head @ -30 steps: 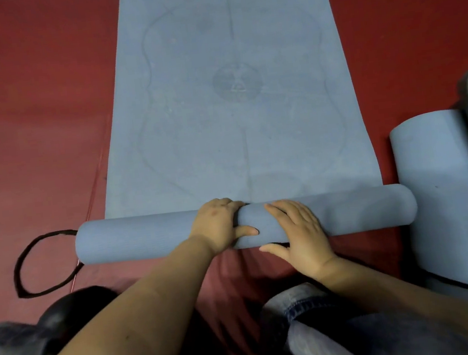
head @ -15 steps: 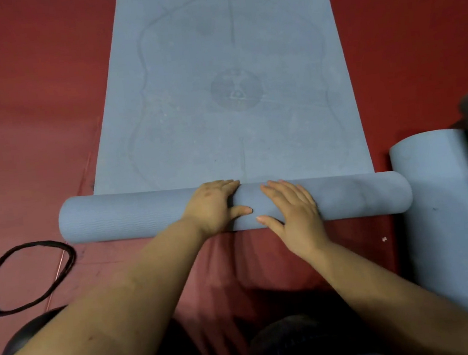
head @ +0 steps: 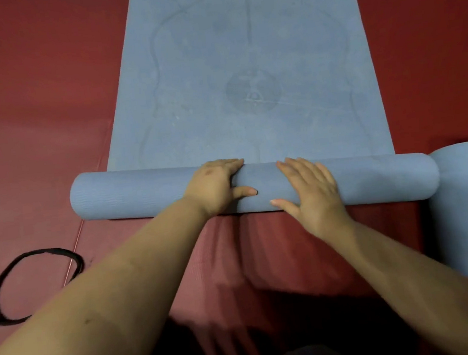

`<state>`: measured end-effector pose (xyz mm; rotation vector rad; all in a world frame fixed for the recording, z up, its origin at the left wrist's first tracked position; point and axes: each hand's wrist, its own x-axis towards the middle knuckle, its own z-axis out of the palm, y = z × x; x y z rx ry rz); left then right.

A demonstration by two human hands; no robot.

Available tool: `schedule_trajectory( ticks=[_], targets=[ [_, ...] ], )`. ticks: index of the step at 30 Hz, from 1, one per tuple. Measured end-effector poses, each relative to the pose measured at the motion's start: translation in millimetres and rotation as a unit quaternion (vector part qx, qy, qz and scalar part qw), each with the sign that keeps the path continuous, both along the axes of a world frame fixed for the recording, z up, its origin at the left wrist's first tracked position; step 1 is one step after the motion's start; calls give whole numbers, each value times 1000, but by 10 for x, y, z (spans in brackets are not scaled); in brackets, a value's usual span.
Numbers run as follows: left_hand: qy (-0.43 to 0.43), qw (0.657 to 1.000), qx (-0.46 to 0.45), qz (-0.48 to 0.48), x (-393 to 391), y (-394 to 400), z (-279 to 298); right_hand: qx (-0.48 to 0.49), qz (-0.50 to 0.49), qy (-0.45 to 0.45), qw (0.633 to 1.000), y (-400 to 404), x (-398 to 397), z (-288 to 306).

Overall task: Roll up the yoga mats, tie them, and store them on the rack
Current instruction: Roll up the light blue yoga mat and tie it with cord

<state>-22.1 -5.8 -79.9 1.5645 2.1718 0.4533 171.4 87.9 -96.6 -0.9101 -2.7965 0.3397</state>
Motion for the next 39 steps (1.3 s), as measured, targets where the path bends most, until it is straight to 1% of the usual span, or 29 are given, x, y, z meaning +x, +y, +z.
schedule_trajectory(
  ticks=[2,3,5,6,7,8,10,11,13,14,16,18,19,21,22,24,26,30,34,39],
  targets=[
    [66,997,39,20,53,-26,-10,-75,12,-65,995,287,-186,151],
    [82,995,47,16,108,-71,-37,-127,24,-105,986,449,-283,213],
    [101,993,56,-11,137,-127,-113,-193,36,-157,968,656,-415,244],
    [96,993,59,-22,109,-104,-132,-195,29,-143,970,655,-421,233],
    [82,995,58,-24,51,-53,-124,-173,11,-111,979,589,-390,210],
    [65,996,53,-22,-21,14,-84,-127,-12,-64,990,488,-327,164],
    [22,999,19,-38,-170,172,29,-35,-18,-5,999,255,-185,48],
    [1,999,3,-42,-226,256,49,-15,-11,4,1000,202,-143,10],
    [-9,999,-23,-33,-265,342,93,-29,-14,12,999,317,-197,9],
    [6,1000,-13,-26,-247,329,111,-50,-19,8,999,426,-270,56],
    [66,997,33,0,-177,248,24,-122,-8,-32,992,683,-422,175],
    [101,994,48,4,-131,199,-49,-185,10,-68,980,894,-530,241],
    [96,995,41,4,-146,221,-53,-186,10,-74,980,932,-548,241],
    [75,997,14,-8,-222,308,-13,-137,9,-77,988,896,-529,231],
    [67,998,0,-19,-255,343,17,-115,13,-92,989,853,-514,224],
    [72,997,-20,-34,-300,406,55,-101,23,-137,985,816,-515,246],
    [88,995,-39,-39,-319,458,101,-109,17,-159,981,859,-574,310],
    [125,987,-81,-56,-350,553,216,-141,2,-171,975,914,-682,377],
    [124,985,-108,-60,-267,472,261,-176,-7,-172,969,848,-614,455],
    [101,986,-114,-69,-67,142,294,-221,-14,-172,960,537,-360,463]
  ],
)
